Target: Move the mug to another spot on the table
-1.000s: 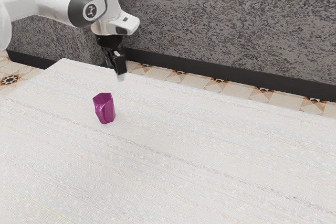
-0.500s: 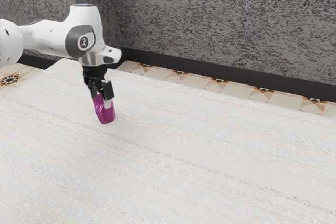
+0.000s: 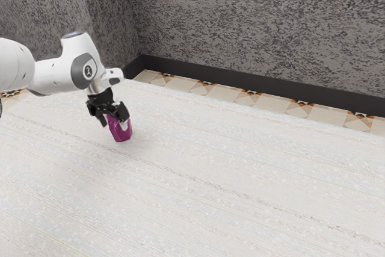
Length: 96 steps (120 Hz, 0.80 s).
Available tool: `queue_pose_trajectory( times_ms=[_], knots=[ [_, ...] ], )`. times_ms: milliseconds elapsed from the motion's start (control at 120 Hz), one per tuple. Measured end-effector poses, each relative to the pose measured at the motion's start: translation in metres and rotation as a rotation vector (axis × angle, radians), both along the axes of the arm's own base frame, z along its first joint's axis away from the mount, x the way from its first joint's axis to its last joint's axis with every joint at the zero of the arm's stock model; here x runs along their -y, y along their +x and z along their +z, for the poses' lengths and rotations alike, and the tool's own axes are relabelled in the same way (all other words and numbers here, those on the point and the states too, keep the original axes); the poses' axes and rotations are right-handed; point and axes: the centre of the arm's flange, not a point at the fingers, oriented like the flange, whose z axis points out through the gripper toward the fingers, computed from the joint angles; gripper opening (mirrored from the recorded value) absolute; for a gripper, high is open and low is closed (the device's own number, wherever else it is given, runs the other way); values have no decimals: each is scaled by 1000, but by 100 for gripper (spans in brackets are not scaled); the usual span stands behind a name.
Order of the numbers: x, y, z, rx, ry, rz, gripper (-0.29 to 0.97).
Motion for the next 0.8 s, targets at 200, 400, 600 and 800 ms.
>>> queue_pose_trajectory(
  times_ms=[200,400,600,800],
  knots=[
    [-26,5,-31,4,-10,71,68],
    [-34,12,-61,3,-28,112,62],
    [-36,14,-64,26,-59,158,33],
    [-40,15,-63,54,-52,178,24]
  ],
)
